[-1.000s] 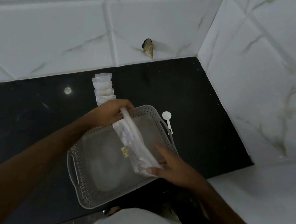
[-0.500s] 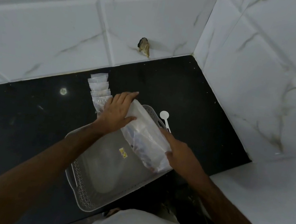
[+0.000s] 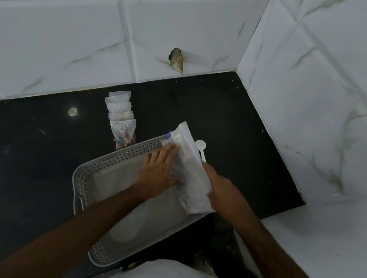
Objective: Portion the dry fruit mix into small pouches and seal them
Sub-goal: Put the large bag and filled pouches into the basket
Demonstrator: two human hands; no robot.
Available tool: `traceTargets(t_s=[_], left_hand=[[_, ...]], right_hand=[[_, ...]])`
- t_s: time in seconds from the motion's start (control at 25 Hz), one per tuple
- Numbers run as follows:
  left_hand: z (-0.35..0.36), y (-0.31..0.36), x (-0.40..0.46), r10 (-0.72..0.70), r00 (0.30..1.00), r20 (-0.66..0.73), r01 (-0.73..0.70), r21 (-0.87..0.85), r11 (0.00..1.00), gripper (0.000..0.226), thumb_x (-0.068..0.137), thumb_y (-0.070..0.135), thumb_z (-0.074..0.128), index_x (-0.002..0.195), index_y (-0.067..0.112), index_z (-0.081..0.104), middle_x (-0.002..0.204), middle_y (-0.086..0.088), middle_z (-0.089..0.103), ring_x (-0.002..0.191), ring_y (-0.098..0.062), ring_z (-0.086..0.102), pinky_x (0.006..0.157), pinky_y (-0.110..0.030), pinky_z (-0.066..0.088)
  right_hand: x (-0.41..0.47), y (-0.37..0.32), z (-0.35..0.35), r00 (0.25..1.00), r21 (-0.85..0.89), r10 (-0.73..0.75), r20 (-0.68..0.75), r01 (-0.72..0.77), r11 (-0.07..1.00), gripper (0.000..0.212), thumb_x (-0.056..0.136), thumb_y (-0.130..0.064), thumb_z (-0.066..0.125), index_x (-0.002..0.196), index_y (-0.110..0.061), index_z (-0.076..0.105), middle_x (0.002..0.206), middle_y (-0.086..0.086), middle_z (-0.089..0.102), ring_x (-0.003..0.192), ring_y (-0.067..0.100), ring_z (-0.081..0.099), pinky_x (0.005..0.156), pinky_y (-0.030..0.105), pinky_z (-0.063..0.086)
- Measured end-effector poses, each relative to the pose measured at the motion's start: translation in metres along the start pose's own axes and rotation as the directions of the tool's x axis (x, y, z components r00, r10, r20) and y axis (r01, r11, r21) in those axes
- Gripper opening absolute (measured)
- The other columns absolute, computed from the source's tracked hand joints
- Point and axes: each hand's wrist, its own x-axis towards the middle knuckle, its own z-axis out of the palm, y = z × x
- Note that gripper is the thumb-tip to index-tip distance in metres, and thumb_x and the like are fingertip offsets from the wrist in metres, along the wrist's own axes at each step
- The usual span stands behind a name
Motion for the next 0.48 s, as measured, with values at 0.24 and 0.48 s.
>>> traceTargets(t_s=[0.24,0.48], left_hand=[[-0.032,-0.006,0.024,-0.099,0.973,-0.209,0.049,-0.231,0.972,0.079,0.089,0.038,0.071,0.155,0.022,0.031,0.157,-0.003,0.036,0.142,-0.024,0.037,0.114,-0.045,0.031],[-0.048,-0.016,0.033,-0.085,0.980,-0.179,0.045,-0.219,0.975,0.052,0.098,0.033,0.060,0.146,0.027,0.044,0.140,0.000,0.052,0.127,-0.021,0.048,0.109,-0.042,0.031]], right_hand=[[0.001,0.005,-0.022,0.999,0.110,-0.026,0.032,0.022,0.994,0.079,0.090,-0.005,0.059,0.154,-0.036,0.025,0.129,0.008,0.058,0.110,0.026,0.062,0.089,0.037,0.052],[0.001,0.009,-0.029,0.995,0.094,-0.041,0.090,0.033,0.995,0.070,0.087,-0.011,0.069,0.147,-0.028,0.036,0.130,0.005,0.060,0.115,0.024,0.062,0.096,0.042,0.054]])
